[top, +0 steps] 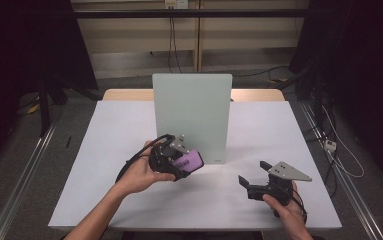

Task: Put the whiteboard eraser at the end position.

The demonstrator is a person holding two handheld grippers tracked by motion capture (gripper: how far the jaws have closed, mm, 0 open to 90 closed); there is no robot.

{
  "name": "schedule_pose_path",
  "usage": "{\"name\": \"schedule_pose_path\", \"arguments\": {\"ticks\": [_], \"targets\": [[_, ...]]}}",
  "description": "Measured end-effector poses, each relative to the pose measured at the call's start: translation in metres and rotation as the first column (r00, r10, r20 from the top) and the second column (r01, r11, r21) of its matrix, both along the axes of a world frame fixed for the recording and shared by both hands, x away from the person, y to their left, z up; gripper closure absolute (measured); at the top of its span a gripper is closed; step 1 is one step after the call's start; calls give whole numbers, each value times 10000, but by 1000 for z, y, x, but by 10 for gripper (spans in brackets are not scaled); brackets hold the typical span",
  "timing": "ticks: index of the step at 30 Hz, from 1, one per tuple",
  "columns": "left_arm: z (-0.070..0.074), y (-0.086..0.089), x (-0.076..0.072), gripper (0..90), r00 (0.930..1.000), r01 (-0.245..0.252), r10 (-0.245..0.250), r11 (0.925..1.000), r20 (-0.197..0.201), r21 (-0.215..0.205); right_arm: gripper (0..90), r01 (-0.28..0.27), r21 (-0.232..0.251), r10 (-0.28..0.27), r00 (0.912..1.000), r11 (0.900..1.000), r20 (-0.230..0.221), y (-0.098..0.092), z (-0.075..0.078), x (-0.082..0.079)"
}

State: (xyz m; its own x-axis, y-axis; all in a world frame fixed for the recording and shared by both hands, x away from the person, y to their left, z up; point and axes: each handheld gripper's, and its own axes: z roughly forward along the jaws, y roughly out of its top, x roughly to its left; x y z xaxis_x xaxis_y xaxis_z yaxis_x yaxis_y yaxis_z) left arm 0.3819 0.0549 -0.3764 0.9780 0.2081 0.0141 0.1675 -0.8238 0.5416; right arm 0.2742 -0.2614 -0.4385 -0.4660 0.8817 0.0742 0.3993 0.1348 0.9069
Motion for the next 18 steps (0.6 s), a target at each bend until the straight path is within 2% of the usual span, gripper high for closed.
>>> {"name": "schedule_pose_path", "arguments": {"ticks": [1, 4, 9, 11, 17, 18], "targets": [[-3, -2, 0, 410, 9996, 204, -199, 9994, -208, 267, 71, -7, 16, 7, 10000, 10000, 0, 0, 0, 0], [-10, -6, -1, 410, 9991, 321, -302, 9975, -309, 632, 70, -3, 13, 3, 10000, 10000, 0, 0, 0, 0], [-20, -15, -5, 410, 9968, 504, -449, 9952, -666, 838, 70, 21, 30, -20, 10000, 10000, -45, 1, 0, 0], [-21, -18, -6, 410, 9955, 592, -536, 9956, -776, 723, 70, 16, 21, -16, 10000, 10000, -47, 1, 0, 0], [-31, -28, -9, 409, 9943, 828, -736, 9888, -769, 1242, 71, 17, 28, -17, 10000, 10000, -36, 1, 0, 0], [-32, -29, -9, 409, 9936, 856, -761, 9893, -832, 1182, 70, 13, 25, -13, 10000, 10000, -30, 1, 0, 0]]}}
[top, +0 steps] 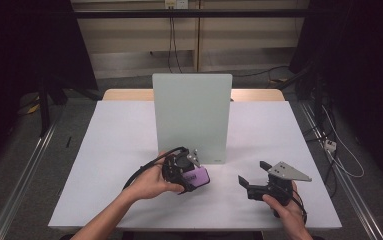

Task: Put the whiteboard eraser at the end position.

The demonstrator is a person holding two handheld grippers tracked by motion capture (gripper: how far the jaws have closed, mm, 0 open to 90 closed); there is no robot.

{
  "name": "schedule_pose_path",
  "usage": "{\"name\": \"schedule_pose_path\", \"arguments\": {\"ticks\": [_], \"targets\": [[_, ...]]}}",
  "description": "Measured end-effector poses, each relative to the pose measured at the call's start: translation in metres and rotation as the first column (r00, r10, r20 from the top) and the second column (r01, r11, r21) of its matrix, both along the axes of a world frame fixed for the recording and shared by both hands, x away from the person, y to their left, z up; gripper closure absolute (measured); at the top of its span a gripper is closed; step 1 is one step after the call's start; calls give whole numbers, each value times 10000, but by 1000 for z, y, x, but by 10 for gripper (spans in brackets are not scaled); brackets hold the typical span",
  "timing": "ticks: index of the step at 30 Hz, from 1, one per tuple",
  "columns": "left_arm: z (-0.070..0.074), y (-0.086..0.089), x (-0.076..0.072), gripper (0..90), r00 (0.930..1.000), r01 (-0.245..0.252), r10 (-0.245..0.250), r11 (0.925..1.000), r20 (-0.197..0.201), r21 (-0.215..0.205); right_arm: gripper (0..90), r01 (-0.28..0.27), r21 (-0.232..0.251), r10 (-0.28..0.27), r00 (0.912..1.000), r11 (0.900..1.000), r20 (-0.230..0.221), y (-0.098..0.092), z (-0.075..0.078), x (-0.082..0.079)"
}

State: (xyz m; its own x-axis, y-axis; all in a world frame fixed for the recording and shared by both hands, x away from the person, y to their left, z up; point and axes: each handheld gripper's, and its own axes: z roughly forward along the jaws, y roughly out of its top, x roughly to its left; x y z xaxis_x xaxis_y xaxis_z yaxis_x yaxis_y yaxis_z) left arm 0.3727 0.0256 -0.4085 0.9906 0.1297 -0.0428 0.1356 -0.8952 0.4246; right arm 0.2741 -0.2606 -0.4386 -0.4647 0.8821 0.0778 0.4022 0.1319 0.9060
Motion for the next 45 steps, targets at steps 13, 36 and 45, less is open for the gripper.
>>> {"name": "schedule_pose_path", "arguments": {"ticks": [13, 36, 45], "targets": [[-16, -9, 1, 409, 9991, -89, 85, 9999, -408, -97, 71, -47, -29, 47, 10000, 10000, -54, 0, 0, 0], [-9, -6, 1, 235, 9980, -363, 359, 9993, 513, 57, 71, 82, 118, -81, 9999, 9999, -68, -4, -1, 1], [-4, 0, 6, 94, 9969, -754, 783, 9841, 119, -1611, 72, -16, 119, 17, 10000, 9999, -88, -4, -1, 2]]}}
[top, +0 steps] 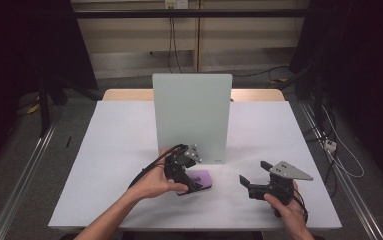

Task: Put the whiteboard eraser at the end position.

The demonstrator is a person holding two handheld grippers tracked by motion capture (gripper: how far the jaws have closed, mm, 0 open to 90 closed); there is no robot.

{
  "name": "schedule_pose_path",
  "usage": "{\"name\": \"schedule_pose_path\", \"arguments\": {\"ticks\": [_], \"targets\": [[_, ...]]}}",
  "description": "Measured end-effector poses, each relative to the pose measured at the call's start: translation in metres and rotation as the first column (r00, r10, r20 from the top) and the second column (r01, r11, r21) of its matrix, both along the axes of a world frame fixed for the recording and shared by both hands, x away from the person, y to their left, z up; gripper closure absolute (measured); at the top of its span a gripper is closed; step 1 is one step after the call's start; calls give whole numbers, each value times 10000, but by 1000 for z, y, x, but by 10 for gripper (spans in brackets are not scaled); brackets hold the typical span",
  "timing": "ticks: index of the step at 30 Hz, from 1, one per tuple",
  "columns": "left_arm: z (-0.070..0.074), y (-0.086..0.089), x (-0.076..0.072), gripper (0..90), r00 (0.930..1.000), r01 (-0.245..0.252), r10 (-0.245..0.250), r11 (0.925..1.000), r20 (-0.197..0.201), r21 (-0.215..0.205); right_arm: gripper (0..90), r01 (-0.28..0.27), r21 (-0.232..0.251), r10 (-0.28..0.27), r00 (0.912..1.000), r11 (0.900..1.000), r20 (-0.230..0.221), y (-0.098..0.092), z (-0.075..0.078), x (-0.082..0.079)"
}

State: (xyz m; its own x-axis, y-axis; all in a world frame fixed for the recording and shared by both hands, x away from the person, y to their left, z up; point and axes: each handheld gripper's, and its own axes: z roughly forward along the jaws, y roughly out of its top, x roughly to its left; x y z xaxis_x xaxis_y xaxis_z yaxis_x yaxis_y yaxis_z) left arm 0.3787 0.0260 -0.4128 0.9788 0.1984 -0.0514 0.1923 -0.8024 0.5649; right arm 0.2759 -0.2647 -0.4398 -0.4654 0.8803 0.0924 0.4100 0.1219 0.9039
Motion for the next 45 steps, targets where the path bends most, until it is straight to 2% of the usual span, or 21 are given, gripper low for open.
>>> {"name": "schedule_pose_path", "arguments": {"ticks": [3, 6, 9, 11, 13, 17, 18, 19, 24, 27, 28, 30, 33, 35, 36, 37, 40, 42, 43, 44, 45], "targets": [[4, 3, 0, 70, 9999, 8, -5, 9998, 169, -177, 72, 0, 5, 0, 10000, 10000, -3, 1, 0, -1], [10, 8, 3, 71, 9977, -515, 535, 9975, 409, -489, 72, 26, 13, -26, 10000, 10000, -9, 1, 0, -2], [17, 15, 5, 71, 9936, -1004, 1049, 9900, 416, -990, 71, 70, 0, -70, 10000, 10000, -13, 1, 1, -1], [23, 21, 6, 71, 9875, -1400, 1481, 9814, 547, -1311, 72, 54, -4, -54, 10000, 10000, -5, 2, 1, -1], [27, 26, 7, 71, 9778, -1884, 2010, 9669, 588, -1718, 71, 59, -60, -59, 10000, 10000, 11, 3, 1, -1], [30, 41, 7, 68, 9585, -2635, 2822, 9304, 396, -2547, 72, 83, -71, -83, 10000, 9999, 19, 3, 1, -2], [30, 43, 6, 67, 9530, -2760, 2982, 9279, 544, -2506, 72, 96, -57, -96, 10000, 9999, 15, 3, 1, -2], [29, 48, 5, 67, 9539, -2698, 2941, 9274, 595, -2592, 71, 109, -52, -109, 9999, 9999, 12, 3, 1, -2], [30, 63, 0, 66, 9413, -2859, 3253, 9103, 903, -2993, 71, 145, -30, -145, 9999, 9999, 5, 2, 1, -3], [32, 72, -4, 66, 9314, -2933, 3426, 9065, 1232, -3036, 71, 125, -56, -125, 9999, 9999, 1, 3, 1, -2], [32, 74, -5, 66, 9321, -2925, 3407, 9083, 1232, -2991, 71, 114, -55, -114, 9999, 9999, 8, 3, 1, -2], [31, 80, -8, 66, 9259, -3005, 3534, 9033, 1335, -3063, 70, 93, -67, -93, 10000, 9999, 1, 3, 1, -2], [30, 88, -12, 66, 9135, -3206, 3801, 8919, 1447, -3190, 70, 103, -63, -103, 9999, 9999, 16, 3, 1, -2], [28, 94, -15, 66, 8997, -3426, 4081, 8800, 1548, -3290, 71, 101, -61, -101, 9999, 9999, -3, 3, 1, -2], [27, 96, -17, 66, 8981, -3432, 4100, 8797, 1594, -3291, 72, 66, -108, -66, 10000, 9999, 2, 3, 0, -2], [26, 99, -18, 66, 8959, -3477, 4161, 8748, 1556, -3373, 72, 57, -107, -57, 10000, 9999, -8, 4, 0, -2], [24, 107, -22, 66, 8995, -3534, 4173, 8690, 1292, -3463, 72, 66, -77, -66, 10000, 9999, -16, 4, 0, -2], [22, 113, -25, 66, 8905, -3667, 4363, 8561, 1291, -3643, 72, 65, -77, -65, 10000, 9999, -18, 4, 0, -1], [23, 117, -26, 66, 8869, -3715, 4422, 8547, 1339, -3625, 72, 73, -78, -73, 10000, 9999, -6, 4, 0, -1], [22, 121, -28, 65, 8756, -3869, 4631, 8425, 1372, -3748, 72, 68, -104, -68, 10000, 9999, -2, 3, 0, -1], [22, 123, -29, 59, 8708, -3967, 4735, 8356, 1323, -3801, 72, 80, -106, -81, 10000, 9999, -7, 3, 0, -1]]}}
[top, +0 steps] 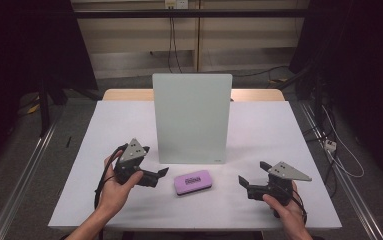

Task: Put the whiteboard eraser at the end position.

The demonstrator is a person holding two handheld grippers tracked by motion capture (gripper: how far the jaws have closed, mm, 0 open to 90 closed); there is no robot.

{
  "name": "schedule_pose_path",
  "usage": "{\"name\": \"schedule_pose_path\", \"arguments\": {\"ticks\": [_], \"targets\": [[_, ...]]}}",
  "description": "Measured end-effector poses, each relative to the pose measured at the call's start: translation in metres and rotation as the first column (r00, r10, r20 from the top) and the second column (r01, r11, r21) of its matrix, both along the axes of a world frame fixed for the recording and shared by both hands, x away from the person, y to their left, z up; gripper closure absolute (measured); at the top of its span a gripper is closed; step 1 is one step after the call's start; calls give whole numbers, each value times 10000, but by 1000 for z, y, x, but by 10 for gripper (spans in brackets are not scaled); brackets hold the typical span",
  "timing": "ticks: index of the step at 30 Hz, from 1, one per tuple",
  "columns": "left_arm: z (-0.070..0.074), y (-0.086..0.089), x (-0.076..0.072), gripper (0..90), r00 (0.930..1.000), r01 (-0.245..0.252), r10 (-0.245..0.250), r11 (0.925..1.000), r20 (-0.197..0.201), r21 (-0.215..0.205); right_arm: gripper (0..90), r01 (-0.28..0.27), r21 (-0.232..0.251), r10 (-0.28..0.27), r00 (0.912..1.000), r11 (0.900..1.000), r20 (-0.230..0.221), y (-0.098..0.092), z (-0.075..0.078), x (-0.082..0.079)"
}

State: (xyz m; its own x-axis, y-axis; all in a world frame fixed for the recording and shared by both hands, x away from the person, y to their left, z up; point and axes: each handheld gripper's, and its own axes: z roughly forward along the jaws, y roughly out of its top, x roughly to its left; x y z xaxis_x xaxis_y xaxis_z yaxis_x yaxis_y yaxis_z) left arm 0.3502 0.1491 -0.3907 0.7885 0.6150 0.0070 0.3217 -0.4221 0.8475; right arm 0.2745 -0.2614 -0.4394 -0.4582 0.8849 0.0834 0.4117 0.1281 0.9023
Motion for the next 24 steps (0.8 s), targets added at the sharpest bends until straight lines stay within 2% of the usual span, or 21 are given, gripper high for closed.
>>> {"name": "schedule_pose_path", "arguments": {"ticks": [5, 10, 14, 19, 22, 24], "targets": [[-5, 17, -4, 57, 9994, -307, 302, 9990, -142, -324, 72, -1, 47, 1, 10000, 10000, -39, 1, 0, 0], [-14, 31, -10, 57, 9982, -507, 496, 9982, -328, -332, 72, 2, 15, -2, 10000, 10000, -45, 0, 0, 1], [-20, 39, -16, 57, 9967, -768, 760, 9965, -272, -314, 72, 54, 38, -54, 9999, 10000, -91, 0, -1, 1], [-29, 45, -21, 57, 9934, -1150, 1141, 9899, -146, -835, 74, 152, 91, -151, 9999, 9998, -78, -1, -1, 1], [-27, 50, -27, 57, 9908, -1347, 1320, 9815, -286, -1357, 74, 201, 72, -200, 9998, 9998, -76, -2, 0, 0], [-25, 52, -31, 57, 9902, -1385, 1395, 9824, -7, -1250, 74, 189, 26, -189, 9998, 9998, -55, -2, 0, -1]]}}
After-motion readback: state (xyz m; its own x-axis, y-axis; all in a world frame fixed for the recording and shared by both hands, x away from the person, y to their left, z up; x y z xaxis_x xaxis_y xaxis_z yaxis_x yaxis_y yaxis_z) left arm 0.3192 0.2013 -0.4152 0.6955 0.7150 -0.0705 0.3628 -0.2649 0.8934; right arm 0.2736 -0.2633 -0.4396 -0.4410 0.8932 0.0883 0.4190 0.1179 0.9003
